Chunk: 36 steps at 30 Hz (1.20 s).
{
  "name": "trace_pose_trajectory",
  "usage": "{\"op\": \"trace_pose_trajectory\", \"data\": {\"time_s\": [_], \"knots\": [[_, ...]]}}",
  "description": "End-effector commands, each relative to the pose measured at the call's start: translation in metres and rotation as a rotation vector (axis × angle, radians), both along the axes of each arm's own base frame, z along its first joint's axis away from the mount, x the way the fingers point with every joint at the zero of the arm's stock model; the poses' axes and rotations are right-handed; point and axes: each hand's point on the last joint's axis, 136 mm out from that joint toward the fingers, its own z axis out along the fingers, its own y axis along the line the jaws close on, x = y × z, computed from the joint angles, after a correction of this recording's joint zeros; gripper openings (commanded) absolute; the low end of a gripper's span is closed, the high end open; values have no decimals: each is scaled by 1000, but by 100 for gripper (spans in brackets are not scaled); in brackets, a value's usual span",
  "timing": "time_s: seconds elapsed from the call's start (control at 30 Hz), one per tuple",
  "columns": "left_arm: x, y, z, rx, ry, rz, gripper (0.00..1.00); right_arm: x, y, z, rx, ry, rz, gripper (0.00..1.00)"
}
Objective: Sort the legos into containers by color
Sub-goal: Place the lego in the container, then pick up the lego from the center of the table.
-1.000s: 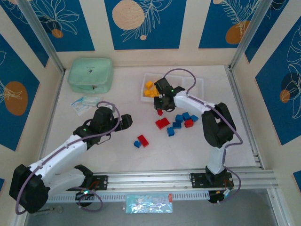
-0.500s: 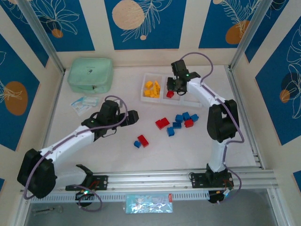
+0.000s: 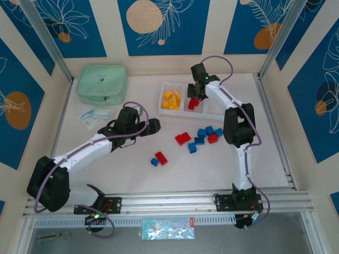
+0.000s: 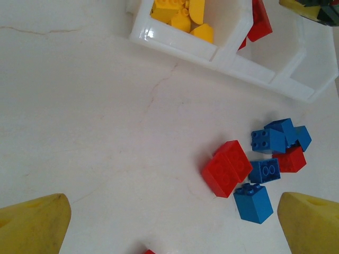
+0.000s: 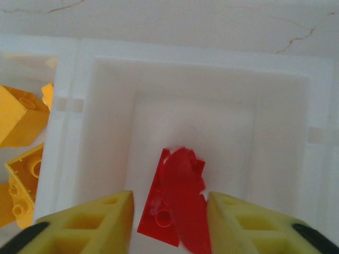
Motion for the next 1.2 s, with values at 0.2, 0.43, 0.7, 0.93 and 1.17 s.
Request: {"op": "trace_pose_trajectory", "data": {"time_s": [0.2,0.43,0.7,0.93,1.17], "knots": [[0,-10,23,-34,-54,-44,100,-28,13,39,20,-41,46,52],[-15,0,24,-23,-45,-50,100,-82,36,48,85,-7,111,58],[-39,16,9,13,2,-52,100,-163,59,25,114,127,229,64],[-53,28,-1,7,30,-17,100,-224,73,-7,91,253,303,67],[-61,37,-11,3,50,20,100,-255,81,-31,40,331,320,66]]}}
